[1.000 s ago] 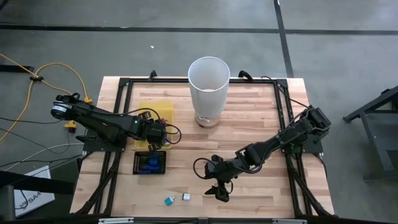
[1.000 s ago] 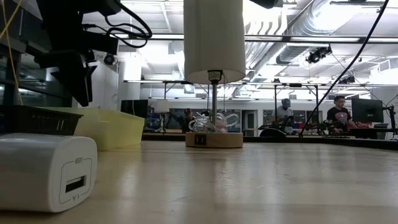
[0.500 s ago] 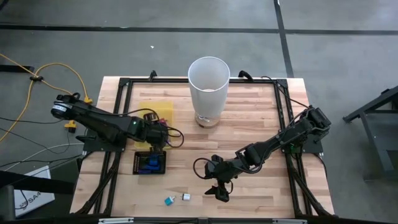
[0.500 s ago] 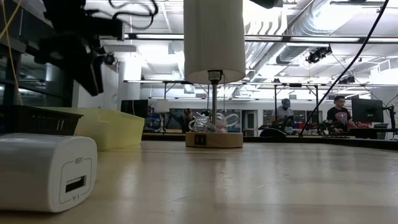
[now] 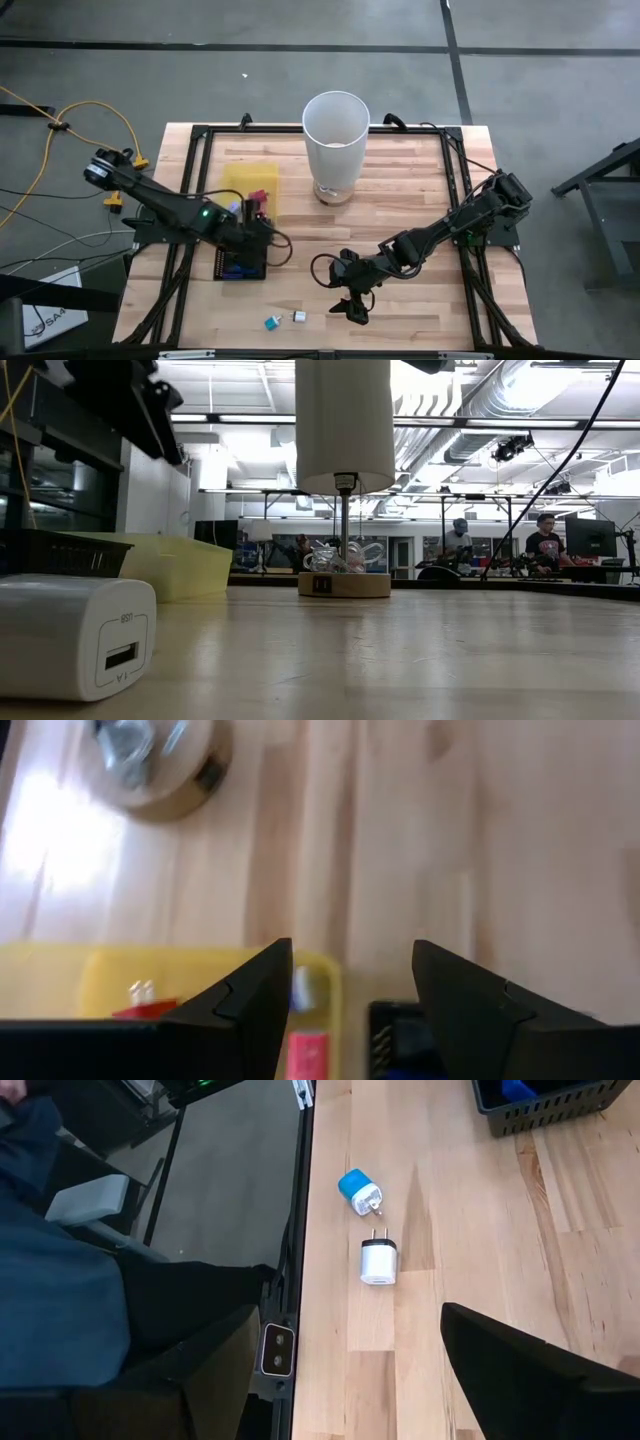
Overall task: Pick & Place Office items
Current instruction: Put the blue charger adapter into the yellow bin
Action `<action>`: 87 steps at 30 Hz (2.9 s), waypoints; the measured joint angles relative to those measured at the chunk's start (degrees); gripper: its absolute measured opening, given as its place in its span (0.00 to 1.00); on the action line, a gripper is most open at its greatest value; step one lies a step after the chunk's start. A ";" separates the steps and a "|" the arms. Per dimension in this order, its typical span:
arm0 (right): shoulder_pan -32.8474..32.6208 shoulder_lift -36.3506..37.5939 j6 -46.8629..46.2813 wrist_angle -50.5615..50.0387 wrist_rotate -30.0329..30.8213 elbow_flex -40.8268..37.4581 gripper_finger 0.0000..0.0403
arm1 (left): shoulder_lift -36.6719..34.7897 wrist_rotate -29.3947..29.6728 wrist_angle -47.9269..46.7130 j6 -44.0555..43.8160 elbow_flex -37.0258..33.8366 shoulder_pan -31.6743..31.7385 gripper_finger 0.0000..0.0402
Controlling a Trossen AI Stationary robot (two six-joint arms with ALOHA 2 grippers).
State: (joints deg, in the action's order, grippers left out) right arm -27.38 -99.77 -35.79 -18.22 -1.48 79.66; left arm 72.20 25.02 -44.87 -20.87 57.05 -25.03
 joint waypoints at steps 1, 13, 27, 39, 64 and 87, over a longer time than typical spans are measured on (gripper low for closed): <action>0.00 0.00 0.00 -0.01 0.00 0.00 0.74 | 0.00 0.00 0.92 -0.02 0.11 -0.74 0.49; 0.00 0.00 0.05 -4.72 -2.92 0.00 0.74 | 0.00 0.04 7.85 -1.92 0.71 -6.81 0.49; -0.39 1.87 1.55 -14.95 6.36 0.00 0.74 | 0.00 0.19 8.20 -7.08 0.71 -9.79 0.49; -1.55 13.51 -1.27 -21.20 15.78 -7.82 0.74 | 0.00 0.08 11.23 -10.74 0.71 -14.14 0.49; -1.51 27.12 -6.52 -7.67 14.40 -28.72 0.74 | 0.00 0.31 11.48 -26.73 0.69 -17.29 0.49; -1.51 27.12 -6.45 -5.18 14.38 -28.72 0.74 | 0.80 -4.64 12.72 -27.12 0.65 -17.62 0.42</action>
State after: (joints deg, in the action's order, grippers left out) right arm -28.88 -72.64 -42.24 -23.40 12.91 50.94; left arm 73.00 20.38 -32.14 -47.99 57.69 -42.65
